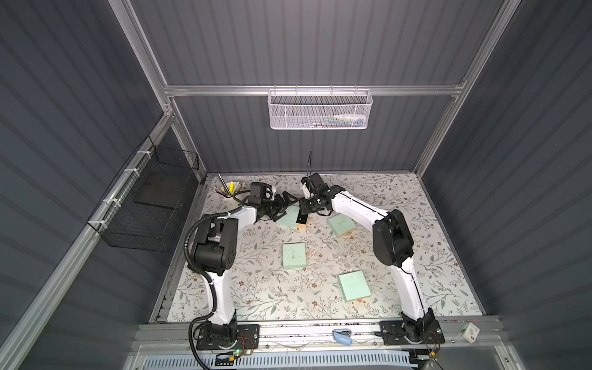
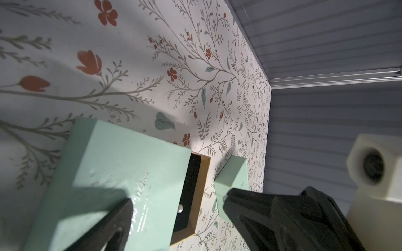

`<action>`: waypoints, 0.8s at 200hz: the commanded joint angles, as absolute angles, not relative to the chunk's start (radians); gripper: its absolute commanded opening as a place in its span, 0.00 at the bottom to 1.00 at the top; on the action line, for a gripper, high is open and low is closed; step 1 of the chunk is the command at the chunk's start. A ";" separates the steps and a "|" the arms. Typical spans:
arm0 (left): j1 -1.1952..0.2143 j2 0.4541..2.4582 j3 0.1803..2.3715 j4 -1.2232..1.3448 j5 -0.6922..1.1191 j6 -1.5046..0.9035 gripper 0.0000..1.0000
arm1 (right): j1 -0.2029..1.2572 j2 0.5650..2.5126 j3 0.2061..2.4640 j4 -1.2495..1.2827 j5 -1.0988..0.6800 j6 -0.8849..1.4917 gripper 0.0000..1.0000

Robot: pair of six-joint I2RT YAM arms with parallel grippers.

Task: Take out the earrings from the drawer-style jewelry box
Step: Pick up the earring from the drawer, then place the earring at the center of the board.

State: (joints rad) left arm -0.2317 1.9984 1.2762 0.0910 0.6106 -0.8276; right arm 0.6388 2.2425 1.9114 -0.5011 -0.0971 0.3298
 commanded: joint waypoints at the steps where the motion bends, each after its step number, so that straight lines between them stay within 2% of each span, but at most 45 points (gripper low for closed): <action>1: -0.221 2.001 1.246 0.031 0.596 -0.832 1.00 | 0.645 2.155 1.824 -0.467 -0.105 0.349 0.10; 45: -0.221 1.988 1.245 0.030 0.597 -0.830 1.00 | 0.646 1.995 1.573 -0.394 -0.116 0.390 0.10; 73: -0.221 1.991 1.244 0.032 0.597 -0.831 1.00 | 0.646 1.966 1.476 -0.330 -0.119 0.413 0.10; 160: -0.222 1.995 1.244 0.032 0.599 -0.833 1.00 | 0.645 2.103 1.527 -0.329 -0.142 0.432 0.10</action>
